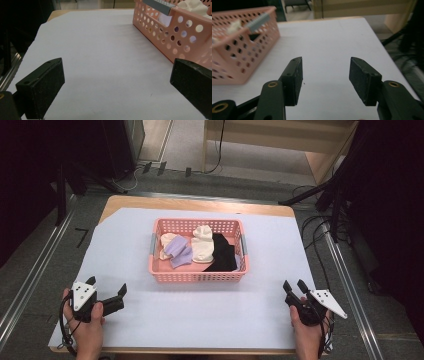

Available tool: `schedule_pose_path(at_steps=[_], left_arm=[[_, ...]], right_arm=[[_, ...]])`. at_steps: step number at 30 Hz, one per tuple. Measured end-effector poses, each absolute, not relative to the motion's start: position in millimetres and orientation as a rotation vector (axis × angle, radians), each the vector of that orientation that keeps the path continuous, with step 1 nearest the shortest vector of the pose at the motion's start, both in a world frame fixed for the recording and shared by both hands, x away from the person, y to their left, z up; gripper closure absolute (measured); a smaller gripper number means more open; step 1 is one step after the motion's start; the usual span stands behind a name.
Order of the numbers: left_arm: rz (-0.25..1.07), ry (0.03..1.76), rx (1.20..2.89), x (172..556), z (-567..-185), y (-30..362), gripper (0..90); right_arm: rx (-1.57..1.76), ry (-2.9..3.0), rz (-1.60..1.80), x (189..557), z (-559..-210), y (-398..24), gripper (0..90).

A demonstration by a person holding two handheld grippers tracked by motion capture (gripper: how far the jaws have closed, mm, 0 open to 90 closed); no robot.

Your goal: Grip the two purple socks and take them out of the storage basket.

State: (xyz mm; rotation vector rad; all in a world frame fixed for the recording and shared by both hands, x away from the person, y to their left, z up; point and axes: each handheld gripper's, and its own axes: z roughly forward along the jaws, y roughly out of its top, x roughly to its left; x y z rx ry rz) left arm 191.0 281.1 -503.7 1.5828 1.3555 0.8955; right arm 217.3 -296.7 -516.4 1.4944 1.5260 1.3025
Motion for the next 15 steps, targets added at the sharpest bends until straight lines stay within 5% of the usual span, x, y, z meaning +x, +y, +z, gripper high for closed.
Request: schedule_pose_path(at_steps=[15], left_arm=[[0.881,1.361,1.588,192,-504,282,0.2]], right_arm=[[1.435,1.66,1.293,238,-473,-243,58.7]])
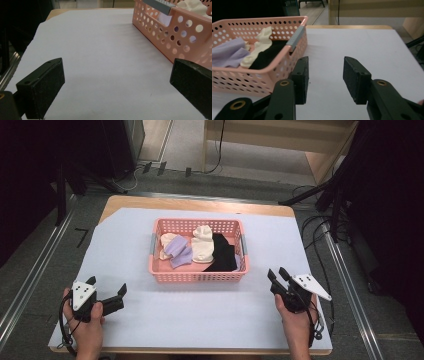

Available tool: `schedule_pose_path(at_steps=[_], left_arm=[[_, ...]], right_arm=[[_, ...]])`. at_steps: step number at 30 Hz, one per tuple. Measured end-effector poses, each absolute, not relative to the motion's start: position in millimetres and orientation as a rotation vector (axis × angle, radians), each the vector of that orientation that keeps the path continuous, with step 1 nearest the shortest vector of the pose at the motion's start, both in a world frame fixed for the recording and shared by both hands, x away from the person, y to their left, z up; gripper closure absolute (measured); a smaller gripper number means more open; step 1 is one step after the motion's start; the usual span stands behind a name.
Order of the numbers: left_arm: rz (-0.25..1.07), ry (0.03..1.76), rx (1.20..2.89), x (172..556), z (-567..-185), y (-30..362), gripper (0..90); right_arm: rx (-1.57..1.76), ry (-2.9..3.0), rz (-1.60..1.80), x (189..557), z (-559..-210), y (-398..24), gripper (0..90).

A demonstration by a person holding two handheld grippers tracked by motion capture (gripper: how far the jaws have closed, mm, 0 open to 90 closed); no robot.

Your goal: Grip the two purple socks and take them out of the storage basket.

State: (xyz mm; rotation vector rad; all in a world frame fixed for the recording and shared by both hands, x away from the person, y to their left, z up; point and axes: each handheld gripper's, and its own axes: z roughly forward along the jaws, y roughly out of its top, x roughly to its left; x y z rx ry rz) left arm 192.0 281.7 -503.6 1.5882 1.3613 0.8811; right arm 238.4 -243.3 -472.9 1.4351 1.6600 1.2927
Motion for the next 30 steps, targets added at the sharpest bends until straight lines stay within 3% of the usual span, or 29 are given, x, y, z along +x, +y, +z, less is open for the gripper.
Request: schedule_pose_path(at_steps=[4,14,30], left_arm=[[0.883,1.359,1.595,192,-503,282,1.1],[0.893,1.359,1.589,191,-504,281,5.6],[0.896,1.36,1.592,192,-504,281,6.4]], right_arm=[[1.439,1.789,1.268,255,-456,-217,66.8],[1.471,1.96,1.204,287,-436,-171,74.1],[1.639,2.089,0.984,331,-450,-140,72.8]])
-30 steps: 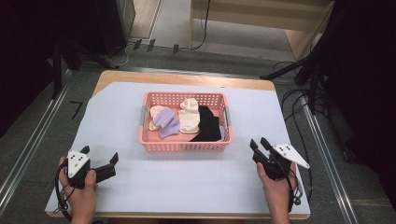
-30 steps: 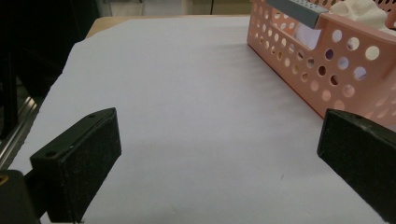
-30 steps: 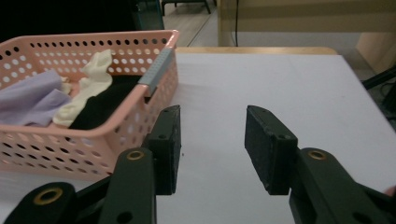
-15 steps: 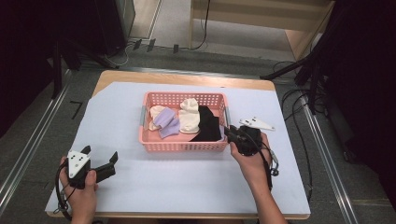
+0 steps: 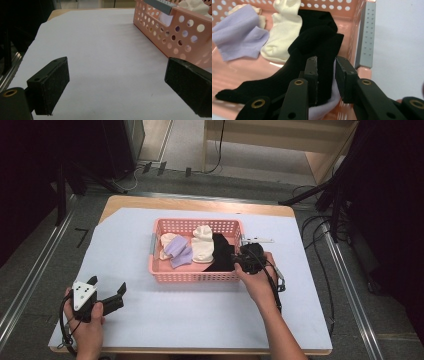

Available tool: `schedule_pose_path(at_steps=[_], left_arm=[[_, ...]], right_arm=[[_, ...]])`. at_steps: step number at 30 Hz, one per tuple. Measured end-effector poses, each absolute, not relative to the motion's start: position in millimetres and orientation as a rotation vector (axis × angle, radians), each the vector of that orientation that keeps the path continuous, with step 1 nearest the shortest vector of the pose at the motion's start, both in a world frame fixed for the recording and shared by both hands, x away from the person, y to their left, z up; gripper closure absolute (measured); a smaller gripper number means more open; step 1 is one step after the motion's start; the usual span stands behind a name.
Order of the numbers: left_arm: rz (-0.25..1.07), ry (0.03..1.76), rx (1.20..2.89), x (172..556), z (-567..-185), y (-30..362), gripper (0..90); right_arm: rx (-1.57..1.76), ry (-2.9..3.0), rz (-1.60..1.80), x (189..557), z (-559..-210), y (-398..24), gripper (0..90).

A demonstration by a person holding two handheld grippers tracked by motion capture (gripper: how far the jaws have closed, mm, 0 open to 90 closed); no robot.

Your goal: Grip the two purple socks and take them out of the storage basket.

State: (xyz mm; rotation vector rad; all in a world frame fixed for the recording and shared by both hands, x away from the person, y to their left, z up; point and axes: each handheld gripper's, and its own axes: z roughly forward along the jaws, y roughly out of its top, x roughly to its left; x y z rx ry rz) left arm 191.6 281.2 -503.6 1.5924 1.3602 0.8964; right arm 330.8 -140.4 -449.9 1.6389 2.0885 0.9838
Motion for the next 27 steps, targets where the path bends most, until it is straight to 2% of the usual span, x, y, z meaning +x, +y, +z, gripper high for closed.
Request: schedule_pose_path(at_steps=[27], left_arm=[[0.917,1.352,1.612,192,-504,278,7.0]], right_arm=[[1.629,2.177,0.627,360,-460,-105,68.5]])
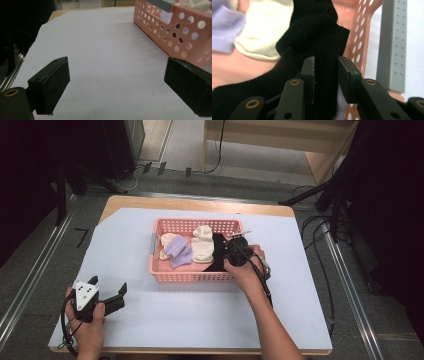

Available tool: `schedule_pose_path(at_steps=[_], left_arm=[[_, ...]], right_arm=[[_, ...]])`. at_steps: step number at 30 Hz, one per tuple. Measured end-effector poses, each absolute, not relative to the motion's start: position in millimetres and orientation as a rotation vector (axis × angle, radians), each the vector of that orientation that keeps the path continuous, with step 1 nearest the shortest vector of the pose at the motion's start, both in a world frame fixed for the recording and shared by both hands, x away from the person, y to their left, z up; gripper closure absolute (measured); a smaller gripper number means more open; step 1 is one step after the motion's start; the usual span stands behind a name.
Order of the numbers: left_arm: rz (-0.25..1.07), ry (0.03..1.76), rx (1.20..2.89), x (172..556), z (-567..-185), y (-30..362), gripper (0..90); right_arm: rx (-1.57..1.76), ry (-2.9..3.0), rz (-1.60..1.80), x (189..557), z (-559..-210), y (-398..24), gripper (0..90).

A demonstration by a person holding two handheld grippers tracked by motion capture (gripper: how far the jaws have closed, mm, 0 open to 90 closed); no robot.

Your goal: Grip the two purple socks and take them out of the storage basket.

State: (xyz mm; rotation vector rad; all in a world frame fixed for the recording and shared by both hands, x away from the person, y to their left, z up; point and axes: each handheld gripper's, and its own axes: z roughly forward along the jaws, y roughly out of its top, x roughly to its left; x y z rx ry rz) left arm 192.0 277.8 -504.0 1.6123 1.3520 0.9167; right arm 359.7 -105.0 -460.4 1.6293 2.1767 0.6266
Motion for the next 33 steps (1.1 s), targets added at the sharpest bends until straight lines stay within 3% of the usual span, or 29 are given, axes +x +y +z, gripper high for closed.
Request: schedule_pose_path(at_steps=[2,5,6,15,17,18,23,33], left_arm=[[0.915,1.353,1.614,192,-504,278,7.0],[0.915,1.356,1.62,192,-504,277,7.3],[0.915,1.357,1.62,192,-504,277,7.5],[0.926,1.353,1.639,193,-504,276,7.5],[0.929,1.353,1.638,193,-504,275,7.5],[0.928,1.353,1.637,193,-504,275,7.5],[0.924,1.346,1.633,193,-504,276,7.5],[0.923,1.352,1.648,194,-504,275,7.5]], right_arm=[[1.602,2.177,0.593,360,-462,-102,73.1],[1.563,2.208,0.625,360,-461,-104,87.6],[1.624,2.277,0.812,360,-457,-110,88.6],[1.547,2.208,1.095,353,-433,-104,89.0],[1.48,2.218,1.17,350,-426,-97,88.4],[1.396,2.253,1.214,348,-422,-88,78.5],[1.431,2.249,1.042,352,-426,-85,69.5],[1.484,2.207,0.65,361,-450,-103,65.6]])
